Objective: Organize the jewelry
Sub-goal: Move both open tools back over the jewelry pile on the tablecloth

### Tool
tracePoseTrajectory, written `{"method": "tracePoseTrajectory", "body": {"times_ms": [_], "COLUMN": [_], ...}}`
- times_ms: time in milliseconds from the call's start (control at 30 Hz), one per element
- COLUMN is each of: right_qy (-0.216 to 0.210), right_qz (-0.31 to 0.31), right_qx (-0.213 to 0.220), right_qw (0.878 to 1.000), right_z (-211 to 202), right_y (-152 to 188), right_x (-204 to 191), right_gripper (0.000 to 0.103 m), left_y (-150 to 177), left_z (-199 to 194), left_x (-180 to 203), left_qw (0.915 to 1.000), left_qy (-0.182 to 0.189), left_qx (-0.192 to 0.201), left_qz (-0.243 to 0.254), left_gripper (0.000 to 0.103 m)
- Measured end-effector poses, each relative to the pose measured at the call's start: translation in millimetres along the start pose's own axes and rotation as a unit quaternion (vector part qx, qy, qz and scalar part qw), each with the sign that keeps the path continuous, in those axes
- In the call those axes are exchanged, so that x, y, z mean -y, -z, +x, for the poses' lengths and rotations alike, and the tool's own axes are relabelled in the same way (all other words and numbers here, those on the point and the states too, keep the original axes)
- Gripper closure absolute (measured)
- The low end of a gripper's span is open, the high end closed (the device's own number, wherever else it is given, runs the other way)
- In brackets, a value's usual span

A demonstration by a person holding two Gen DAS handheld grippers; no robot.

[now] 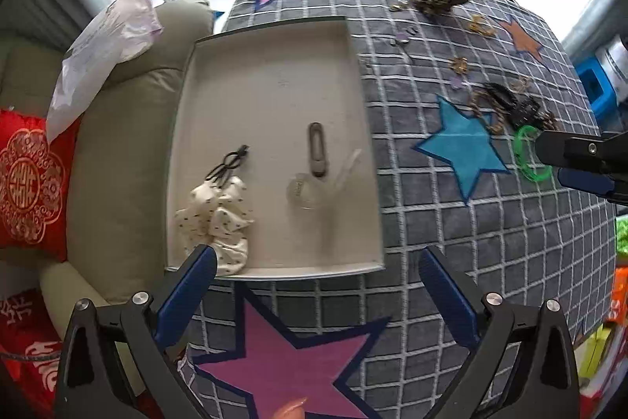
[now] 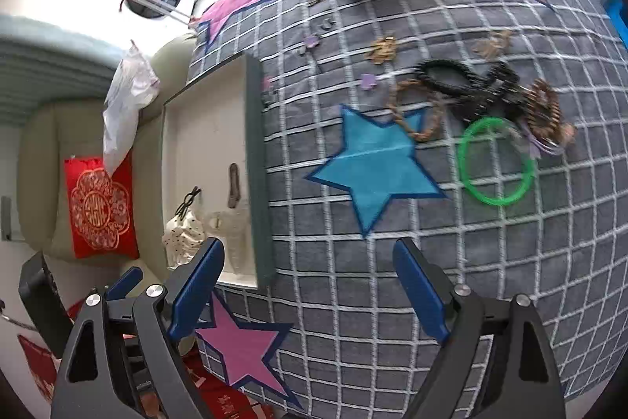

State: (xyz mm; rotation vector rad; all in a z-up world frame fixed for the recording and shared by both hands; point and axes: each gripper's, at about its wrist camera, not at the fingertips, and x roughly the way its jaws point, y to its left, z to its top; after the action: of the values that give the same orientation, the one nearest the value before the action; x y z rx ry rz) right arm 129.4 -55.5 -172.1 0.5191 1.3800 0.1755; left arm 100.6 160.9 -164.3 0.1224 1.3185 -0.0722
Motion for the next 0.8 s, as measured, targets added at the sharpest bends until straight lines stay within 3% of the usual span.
{"method": "tracePoseTrajectory", "body": {"times_ms": [800], "right_qy": [0.001], "right_qz": [0.079], "right_qx": [0.041], "right_qw": [0.996], "right_z": [-47.9], "right_y": [19.6], "right_x": [98.9], "right_gripper": [0.011], "left_y": [-9.8], "left_z": [-22.2], "left_x": [91.9], "left_qw": [0.9965], "left_qy": [0.005], "left_qx": [0.007], "left_qz": [0.083], "left_gripper": [0.0]}}
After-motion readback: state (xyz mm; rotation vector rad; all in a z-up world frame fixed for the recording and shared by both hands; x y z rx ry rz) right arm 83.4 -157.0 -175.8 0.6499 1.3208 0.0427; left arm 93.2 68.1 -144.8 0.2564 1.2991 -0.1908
